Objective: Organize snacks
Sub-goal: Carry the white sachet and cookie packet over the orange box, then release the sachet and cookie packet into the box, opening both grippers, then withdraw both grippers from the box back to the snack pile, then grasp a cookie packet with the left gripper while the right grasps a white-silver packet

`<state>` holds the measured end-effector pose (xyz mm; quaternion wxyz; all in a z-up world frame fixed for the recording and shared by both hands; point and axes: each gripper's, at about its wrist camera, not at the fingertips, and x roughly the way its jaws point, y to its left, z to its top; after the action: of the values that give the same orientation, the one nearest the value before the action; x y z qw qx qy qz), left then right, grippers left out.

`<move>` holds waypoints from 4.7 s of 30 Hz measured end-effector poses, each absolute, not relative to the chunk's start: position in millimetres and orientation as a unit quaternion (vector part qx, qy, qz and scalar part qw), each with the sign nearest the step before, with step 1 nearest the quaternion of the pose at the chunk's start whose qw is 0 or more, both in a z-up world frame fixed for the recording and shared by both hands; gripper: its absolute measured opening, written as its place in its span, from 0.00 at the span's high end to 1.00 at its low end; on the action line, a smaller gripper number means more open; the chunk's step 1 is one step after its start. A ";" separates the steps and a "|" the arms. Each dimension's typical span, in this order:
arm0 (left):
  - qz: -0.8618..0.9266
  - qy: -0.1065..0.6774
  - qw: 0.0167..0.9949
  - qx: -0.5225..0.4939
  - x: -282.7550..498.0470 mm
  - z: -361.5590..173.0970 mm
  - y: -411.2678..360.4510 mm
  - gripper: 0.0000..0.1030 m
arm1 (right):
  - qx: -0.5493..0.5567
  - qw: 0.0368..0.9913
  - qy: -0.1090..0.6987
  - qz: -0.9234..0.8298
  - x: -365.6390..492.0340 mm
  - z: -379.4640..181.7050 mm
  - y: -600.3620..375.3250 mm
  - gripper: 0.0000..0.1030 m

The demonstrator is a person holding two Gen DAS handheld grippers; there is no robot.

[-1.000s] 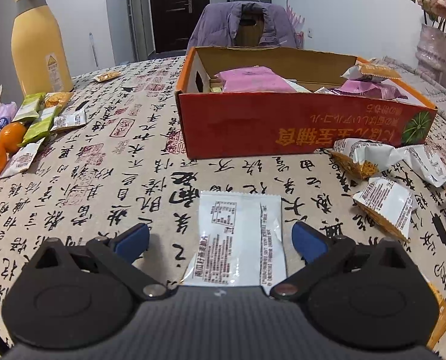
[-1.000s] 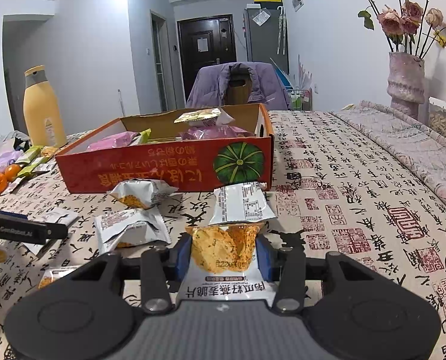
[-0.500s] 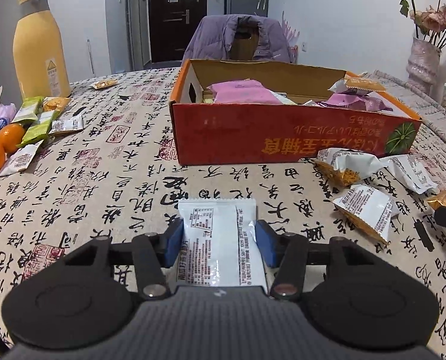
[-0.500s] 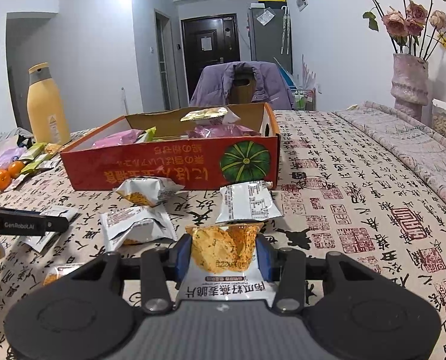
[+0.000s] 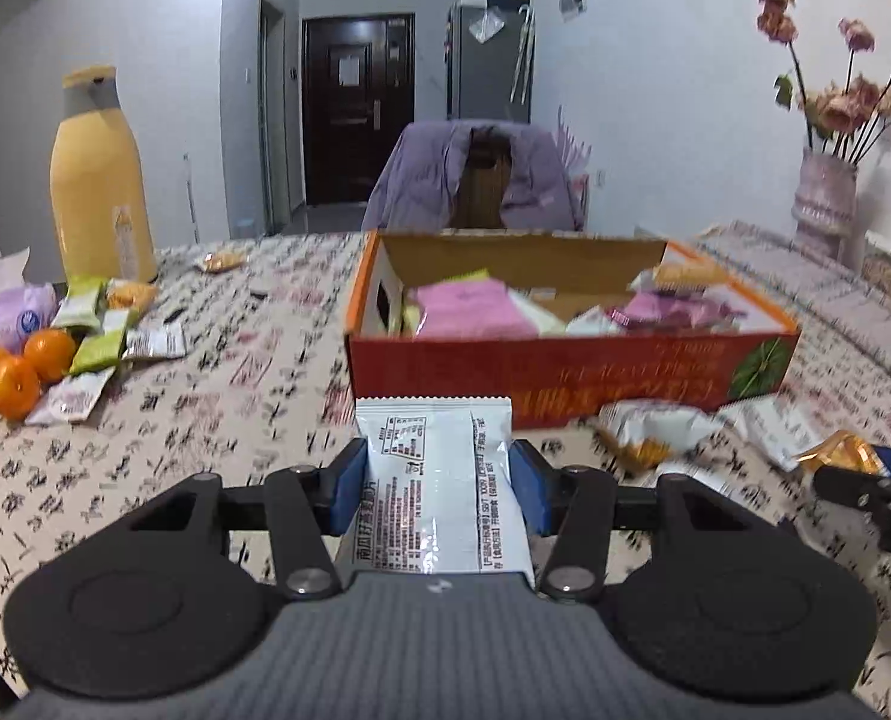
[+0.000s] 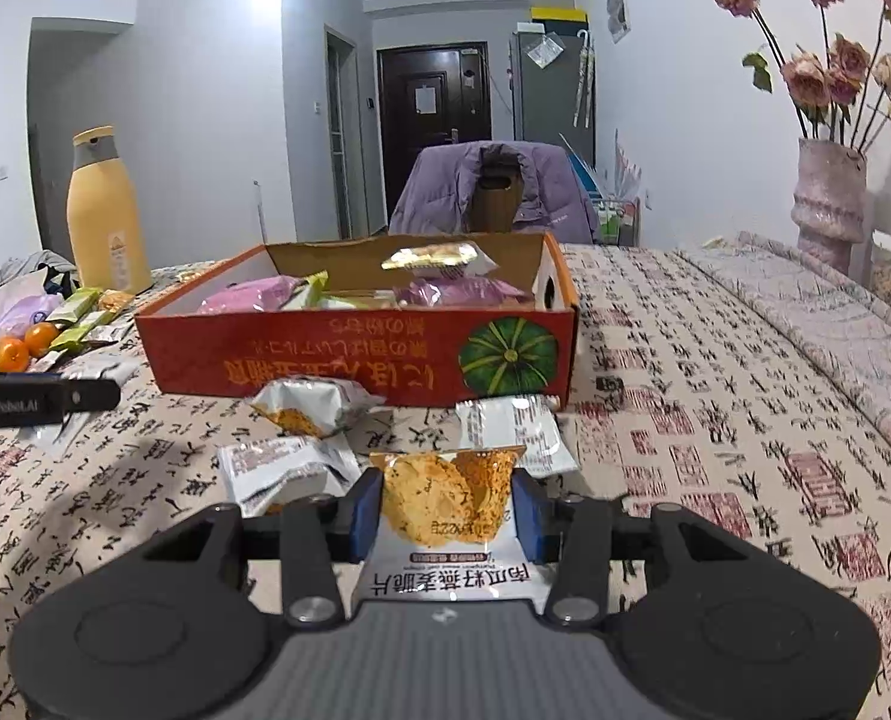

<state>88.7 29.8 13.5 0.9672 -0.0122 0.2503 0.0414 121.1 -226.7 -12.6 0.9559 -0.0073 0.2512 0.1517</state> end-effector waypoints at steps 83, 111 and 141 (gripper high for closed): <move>0.065 0.147 0.982 -0.095 206.2 76.4 39.2 0.00 | -0.024 0.975 0.173 0.139 256.7 51.7 -170.6 0.00; 0.034 0.239 0.969 -0.057 88.6 30.9 12.4 0.00 | -0.022 0.965 0.219 0.144 120.1 17.5 -225.2 0.00; 0.069 0.349 0.934 -0.014 61.7 -31.7 -63.1 0.00 | 0.002 0.955 0.268 0.128 87.5 -26.4 -265.6 0.00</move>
<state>61.7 -63.1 -31.7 0.9343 -0.0142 0.3494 0.0688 87.5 -265.6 -26.4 0.9549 0.0018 0.2682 0.1276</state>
